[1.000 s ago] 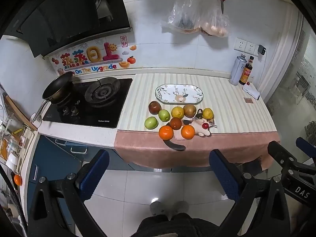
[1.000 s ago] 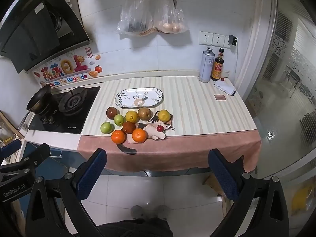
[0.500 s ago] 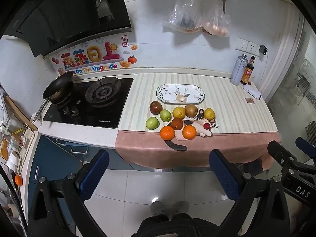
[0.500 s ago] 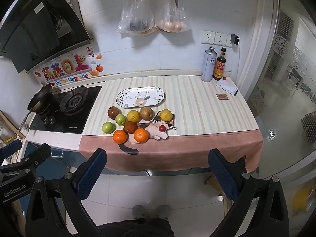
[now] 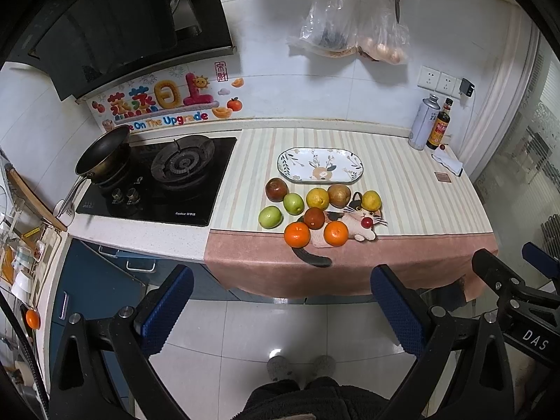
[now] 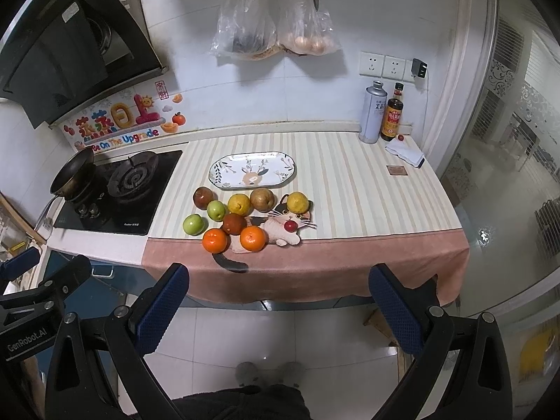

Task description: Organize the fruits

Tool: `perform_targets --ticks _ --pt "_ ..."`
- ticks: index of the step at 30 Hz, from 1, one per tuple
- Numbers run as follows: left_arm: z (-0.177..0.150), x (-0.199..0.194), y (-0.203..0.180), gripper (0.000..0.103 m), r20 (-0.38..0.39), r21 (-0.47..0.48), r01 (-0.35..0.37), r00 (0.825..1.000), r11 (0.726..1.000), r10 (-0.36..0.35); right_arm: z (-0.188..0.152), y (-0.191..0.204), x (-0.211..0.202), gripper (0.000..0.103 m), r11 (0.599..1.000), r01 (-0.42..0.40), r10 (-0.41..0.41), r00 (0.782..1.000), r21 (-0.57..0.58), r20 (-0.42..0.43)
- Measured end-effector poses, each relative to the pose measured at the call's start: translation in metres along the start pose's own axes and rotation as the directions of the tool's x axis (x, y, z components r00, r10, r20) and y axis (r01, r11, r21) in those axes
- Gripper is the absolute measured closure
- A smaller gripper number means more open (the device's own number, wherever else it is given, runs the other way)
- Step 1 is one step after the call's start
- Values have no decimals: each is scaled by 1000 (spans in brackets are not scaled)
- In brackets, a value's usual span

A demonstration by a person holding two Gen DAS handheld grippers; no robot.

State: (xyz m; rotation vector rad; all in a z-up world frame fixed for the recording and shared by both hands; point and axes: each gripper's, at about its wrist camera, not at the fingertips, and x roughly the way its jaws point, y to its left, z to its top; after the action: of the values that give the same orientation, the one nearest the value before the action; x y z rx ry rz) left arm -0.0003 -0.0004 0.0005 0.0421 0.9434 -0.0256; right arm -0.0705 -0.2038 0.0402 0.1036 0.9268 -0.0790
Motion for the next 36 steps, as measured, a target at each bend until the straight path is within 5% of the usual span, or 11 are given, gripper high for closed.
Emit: perform_targets --ticks 36 --pt "0 2 10 0 8 -4 -3 1000 1000 3 1 -3 -20 0 1000 -12 12 1000 -4 5"
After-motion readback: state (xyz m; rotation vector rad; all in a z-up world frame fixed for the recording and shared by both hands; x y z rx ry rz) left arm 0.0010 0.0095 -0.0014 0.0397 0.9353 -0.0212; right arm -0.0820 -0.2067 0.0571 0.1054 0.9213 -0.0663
